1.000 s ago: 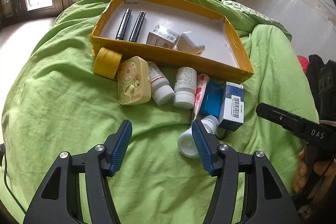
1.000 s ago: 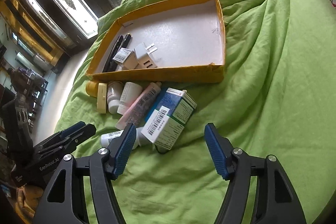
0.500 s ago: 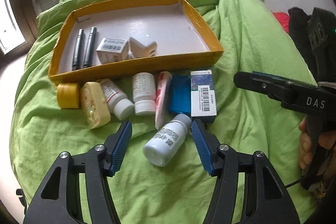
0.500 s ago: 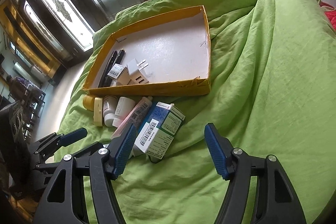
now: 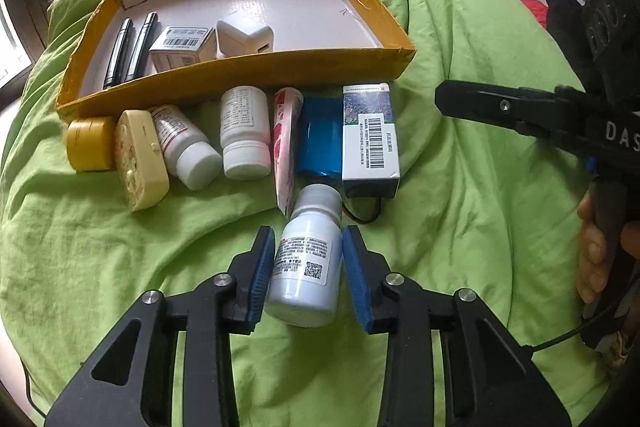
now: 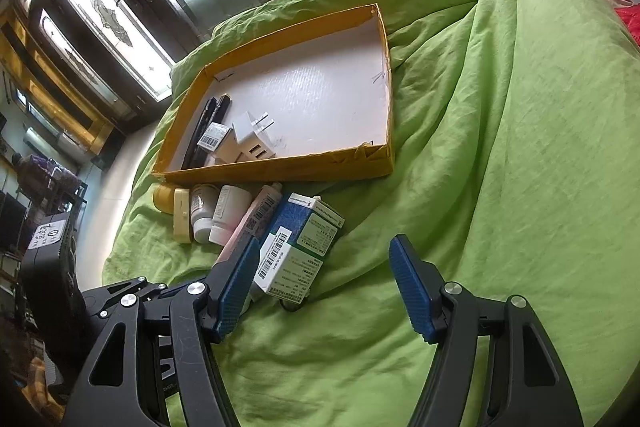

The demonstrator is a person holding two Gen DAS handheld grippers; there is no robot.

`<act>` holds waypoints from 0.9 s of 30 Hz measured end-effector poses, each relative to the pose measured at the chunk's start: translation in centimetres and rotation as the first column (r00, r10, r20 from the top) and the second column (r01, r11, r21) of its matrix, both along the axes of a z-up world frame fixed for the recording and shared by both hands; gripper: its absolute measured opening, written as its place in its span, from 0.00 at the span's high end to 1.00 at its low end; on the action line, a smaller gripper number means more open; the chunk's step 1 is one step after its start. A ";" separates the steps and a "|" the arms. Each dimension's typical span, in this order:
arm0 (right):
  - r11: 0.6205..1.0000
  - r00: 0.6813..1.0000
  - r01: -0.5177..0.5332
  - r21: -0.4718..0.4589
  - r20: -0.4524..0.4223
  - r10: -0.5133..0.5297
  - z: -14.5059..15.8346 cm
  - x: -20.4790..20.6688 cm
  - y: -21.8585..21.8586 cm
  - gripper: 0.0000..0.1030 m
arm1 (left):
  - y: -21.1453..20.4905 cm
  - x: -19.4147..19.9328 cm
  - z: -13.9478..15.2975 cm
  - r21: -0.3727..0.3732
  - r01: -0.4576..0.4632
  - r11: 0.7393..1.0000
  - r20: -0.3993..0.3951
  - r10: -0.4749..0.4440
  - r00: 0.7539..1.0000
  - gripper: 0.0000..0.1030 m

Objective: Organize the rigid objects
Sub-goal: 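Grasp the white pill bottle with the left tool while the right tool grasps the blue-white medicine box, then lift the bottle with the left tool while the right tool lifts the box toward the tray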

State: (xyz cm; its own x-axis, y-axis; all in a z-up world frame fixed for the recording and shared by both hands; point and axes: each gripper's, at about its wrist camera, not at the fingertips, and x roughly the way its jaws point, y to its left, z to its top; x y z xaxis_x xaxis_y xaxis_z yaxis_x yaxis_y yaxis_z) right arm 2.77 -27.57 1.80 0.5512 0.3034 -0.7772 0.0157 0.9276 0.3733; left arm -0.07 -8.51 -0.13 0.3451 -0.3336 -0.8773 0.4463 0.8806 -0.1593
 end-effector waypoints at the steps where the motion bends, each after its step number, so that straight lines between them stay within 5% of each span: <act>1: 1.000 1.000 0.000 0.002 -0.001 0.000 0.0 0.0 0.0 0.40 | 0.4 -0.4 0.2 -0.004 -0.004 1.000 0.002 0.004 1.000 0.68; 10: 1.000 1.000 -0.016 0.023 -0.026 0.017 -0.6 0.1 0.4 0.40 | 2.2 -1.4 -0.6 -0.032 -0.081 0.996 -0.002 0.081 0.997 0.67; 14: 0.990 0.994 -0.031 0.139 -0.097 0.044 -2.2 0.6 1.0 0.41 | 2.1 -1.3 -1.4 -0.014 -0.072 0.997 -0.012 0.072 0.997 0.67; 17: 0.976 0.987 -0.034 0.216 -0.149 0.067 -3.5 1.5 1.8 0.53 | 2.0 -1.2 -1.6 -0.016 -0.074 0.997 -0.019 0.074 0.997 0.67; 27: 0.984 0.976 0.014 0.176 -0.214 0.024 -5.6 2.8 2.4 0.62 | 2.6 -1.0 -1.7 -0.037 -0.090 0.995 -0.025 0.089 0.996 0.67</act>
State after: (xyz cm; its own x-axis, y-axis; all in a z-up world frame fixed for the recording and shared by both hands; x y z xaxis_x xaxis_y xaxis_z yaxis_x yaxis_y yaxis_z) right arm 5.62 -25.20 -3.77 0.3753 0.4481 -0.8114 0.1088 0.8480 0.5187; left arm -1.09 -5.91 -1.78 0.3548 -0.3356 -0.8727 0.3618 0.9099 -0.2028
